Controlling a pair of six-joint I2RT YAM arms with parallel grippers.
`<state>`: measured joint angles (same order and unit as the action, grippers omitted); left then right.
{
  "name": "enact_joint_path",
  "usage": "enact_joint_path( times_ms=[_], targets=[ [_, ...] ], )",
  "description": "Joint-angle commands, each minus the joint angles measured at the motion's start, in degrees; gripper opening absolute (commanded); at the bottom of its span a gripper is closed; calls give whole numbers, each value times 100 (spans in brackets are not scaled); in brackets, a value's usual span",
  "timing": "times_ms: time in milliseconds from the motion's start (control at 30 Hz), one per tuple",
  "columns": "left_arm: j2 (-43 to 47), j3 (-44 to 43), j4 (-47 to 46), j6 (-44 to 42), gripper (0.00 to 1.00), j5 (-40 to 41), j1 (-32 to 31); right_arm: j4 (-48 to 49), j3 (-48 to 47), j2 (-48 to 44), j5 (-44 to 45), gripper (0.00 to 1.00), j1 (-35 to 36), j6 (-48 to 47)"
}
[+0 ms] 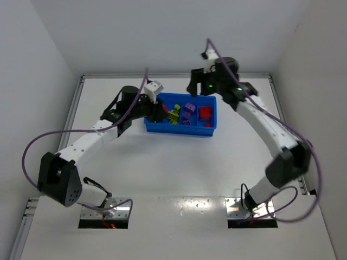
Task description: Sort the legos into containers by color
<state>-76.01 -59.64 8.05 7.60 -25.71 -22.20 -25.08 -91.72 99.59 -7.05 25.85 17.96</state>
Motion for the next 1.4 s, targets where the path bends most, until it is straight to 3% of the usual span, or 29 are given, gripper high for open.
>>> enact_joint_path(
  times_ms=[0,100,300,533,700,800,933,1000,1033,1167,1367],
  targets=[
    [-615,-557,-559,14,1,-4,-557,91,759,-1413,888,73,-369,-581],
    [-1448,-1048,-699,14,1,171,-1022,-23,1664,-2625,1171,73,-964,-960],
    [-3328,-2935,-559,67,4,242,-1585,29,3439,-3665,830,73,-1985,-1294],
    [-4773,-4423,-367,251,5,576,-1700,-76,3644,-3974,372,73,-2574,-1295],
    [-5450,-4767,-304,181,5,1050,-1700,-76,3591,-3921,160,73,-2733,-1242],
    [-5582,-4829,-304,181,19,1217,-1753,-76,3591,-3921,2,73,-2734,-1242],
    [-5706,-5022,-182,181,69,1586,-1753,-198,3591,-3868,-200,73,-2734,-1295],
    [-5706,-5023,-181,181,82,1587,-1753,-199,3591,-3868,-270,73,-2734,-1295],
    [-5706,-5092,-181,181,93,1587,-1753,-199,3591,-3868,-271,73,-2734,-1347],
    [-5268,-5093,-68,181,96,1456,-1753,-252,3538,-3807,-463,73,-2734,-1347],
    [-3265,-4243,388,41,99,1403,-1570,-199,3214,-3429,-1087,74,-2734,-1488]
  ],
)
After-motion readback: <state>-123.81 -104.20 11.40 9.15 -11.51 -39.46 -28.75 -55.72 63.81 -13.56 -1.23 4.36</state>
